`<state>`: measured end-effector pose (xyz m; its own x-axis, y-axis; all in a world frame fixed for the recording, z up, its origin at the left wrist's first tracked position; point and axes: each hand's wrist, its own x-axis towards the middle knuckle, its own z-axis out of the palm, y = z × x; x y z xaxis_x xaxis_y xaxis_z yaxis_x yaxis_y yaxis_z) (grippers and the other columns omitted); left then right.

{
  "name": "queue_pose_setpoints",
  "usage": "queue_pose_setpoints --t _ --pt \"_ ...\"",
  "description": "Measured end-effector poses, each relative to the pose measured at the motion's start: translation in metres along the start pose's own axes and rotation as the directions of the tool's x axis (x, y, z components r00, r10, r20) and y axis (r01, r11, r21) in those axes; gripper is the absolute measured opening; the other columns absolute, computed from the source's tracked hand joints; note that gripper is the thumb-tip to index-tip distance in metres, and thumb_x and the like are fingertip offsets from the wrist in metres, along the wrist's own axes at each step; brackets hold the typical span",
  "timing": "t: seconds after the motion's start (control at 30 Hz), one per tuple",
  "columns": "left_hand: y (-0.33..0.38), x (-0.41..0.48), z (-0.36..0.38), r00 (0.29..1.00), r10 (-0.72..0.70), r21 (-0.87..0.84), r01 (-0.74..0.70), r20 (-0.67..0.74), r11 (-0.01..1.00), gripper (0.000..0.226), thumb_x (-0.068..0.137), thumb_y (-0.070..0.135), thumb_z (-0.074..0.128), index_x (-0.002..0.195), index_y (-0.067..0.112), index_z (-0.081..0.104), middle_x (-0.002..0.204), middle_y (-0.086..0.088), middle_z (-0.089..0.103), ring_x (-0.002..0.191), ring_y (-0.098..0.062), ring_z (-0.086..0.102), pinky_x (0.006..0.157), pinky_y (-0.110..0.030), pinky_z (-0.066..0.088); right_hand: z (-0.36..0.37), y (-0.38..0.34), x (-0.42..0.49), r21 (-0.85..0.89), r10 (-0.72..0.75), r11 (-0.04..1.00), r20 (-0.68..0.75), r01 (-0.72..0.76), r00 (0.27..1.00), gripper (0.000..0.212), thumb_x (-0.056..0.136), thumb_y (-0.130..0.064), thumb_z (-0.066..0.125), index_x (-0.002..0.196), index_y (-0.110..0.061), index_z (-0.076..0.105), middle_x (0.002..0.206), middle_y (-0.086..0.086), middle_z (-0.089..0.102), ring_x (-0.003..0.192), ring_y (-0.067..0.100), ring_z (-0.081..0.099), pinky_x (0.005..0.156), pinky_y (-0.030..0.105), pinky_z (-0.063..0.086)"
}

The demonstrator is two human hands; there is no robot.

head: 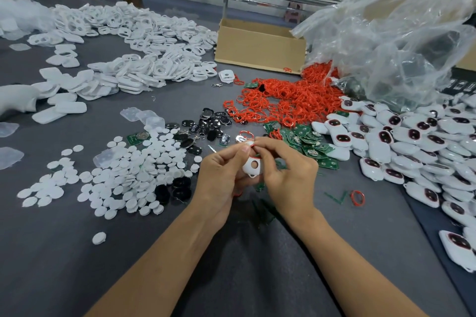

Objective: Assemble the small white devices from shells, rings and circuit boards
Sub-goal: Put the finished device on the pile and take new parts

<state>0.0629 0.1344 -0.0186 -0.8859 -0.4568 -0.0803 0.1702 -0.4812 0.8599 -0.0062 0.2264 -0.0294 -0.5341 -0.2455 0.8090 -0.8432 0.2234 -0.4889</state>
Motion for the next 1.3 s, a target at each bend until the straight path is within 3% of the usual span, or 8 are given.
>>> queue_pose_setpoints --t 0.27,0.47,0.57,0.73,0.83,1.03,1.17,1.3 --pt "0.001 0.003 -0.003 0.999 -0.049 -0.096 0.048 -0.009 0.994 0.019 0.091 0.016 0.059 0.088 0.012 0.077 0.073 -0.008 0.068 0.06 -0.014 0.065 0.052 -0.022 0.054 0.008 -0.005 0.001 -0.002 0.014 1.0 -0.013 -0.014 1.0 0.017 0.081 0.005 0.065 0.089 -0.006 0.075 0.086 0.0 0.075 0.075 0.014 0.07 0.067 0.027 0.055" --pt "-0.001 0.004 0.001 0.999 -0.021 0.08 0.023 -0.029 0.997 0.018 0.094 0.016 0.059 0.088 0.017 0.075 0.072 -0.005 0.068 0.055 -0.01 0.065 0.056 -0.025 0.047 0.002 0.001 0.001 0.013 0.112 0.994 0.014 -0.112 0.994 0.018 0.078 0.004 0.064 0.085 -0.007 0.075 0.082 -0.007 0.072 0.073 0.008 0.067 0.069 0.017 0.051" --pt "-0.002 0.003 0.001 1.0 -0.008 0.084 0.009 -0.021 0.996 0.015 0.091 0.019 0.061 0.093 0.015 0.075 0.075 -0.006 0.07 0.058 -0.011 0.067 0.056 -0.026 0.049 0.0 0.001 0.002 -0.038 0.055 0.998 0.021 -0.055 0.998 0.016 0.078 0.006 0.066 0.083 -0.008 0.073 0.078 -0.004 0.073 0.068 0.011 0.067 0.065 0.023 0.052" --pt "-0.002 0.002 0.002 0.998 -0.002 0.112 0.008 -0.058 0.994 0.016 0.092 0.018 0.061 0.086 0.02 0.076 0.064 0.0 0.068 0.048 -0.012 0.064 0.056 -0.028 0.028 -0.001 0.003 0.001 -0.066 -0.034 0.997 0.014 0.035 0.999 0.014 0.077 0.009 0.065 0.081 -0.003 0.07 0.076 0.003 0.072 0.066 0.014 0.065 0.061 0.027 0.05" --pt "-0.001 0.001 0.003 0.999 0.016 0.093 -0.011 -0.05 0.996 0.02 0.094 0.013 0.06 0.086 0.02 0.077 0.066 0.001 0.069 0.053 -0.011 0.066 0.043 -0.02 0.04 -0.001 0.002 0.001 -0.043 -0.041 0.998 0.016 0.041 0.999 0.014 0.075 0.011 0.066 0.082 -0.001 0.072 0.081 0.006 0.073 0.071 0.016 0.068 0.066 0.027 0.053" --pt "-0.004 0.005 0.002 0.989 0.126 0.254 -0.103 -0.075 0.962 0.02 0.096 0.008 0.058 0.09 0.02 0.074 0.074 0.001 0.074 0.069 -0.013 0.07 0.054 -0.026 0.058 -0.003 0.003 0.009 0.047 0.247 0.965 0.17 -0.258 0.954 0.013 0.079 0.001 0.07 0.081 -0.013 0.07 0.081 -0.004 0.072 0.069 0.01 0.067 0.067 0.024 0.053" --pt "-0.009 0.007 -0.002 0.958 0.285 0.524 -0.221 -0.043 0.822 0.016 0.096 0.011 0.058 0.098 0.017 0.074 0.083 0.0 0.074 0.079 -0.013 0.071 0.063 -0.033 0.061 -0.007 0.003 0.008 -0.107 0.065 0.993 0.238 -0.041 0.969 0.007 0.083 -0.004 0.067 0.087 -0.008 0.071 0.082 0.003 0.069 0.069 0.019 0.065 0.065 0.032 0.053" --pt "-0.011 0.007 -0.002 0.955 0.295 0.579 -0.238 -0.005 0.78 0.02 0.096 0.01 0.058 0.111 0.007 0.072 0.091 -0.004 0.075 0.081 -0.011 0.072 0.062 -0.033 0.062 -0.01 0.007 0.009 -0.142 0.05 0.99 0.257 -0.014 0.965 0.004 0.078 -0.001 0.063 0.075 -0.001 0.067 0.071 0.011 0.063 0.061 0.029 0.059 0.055 0.042 0.049"
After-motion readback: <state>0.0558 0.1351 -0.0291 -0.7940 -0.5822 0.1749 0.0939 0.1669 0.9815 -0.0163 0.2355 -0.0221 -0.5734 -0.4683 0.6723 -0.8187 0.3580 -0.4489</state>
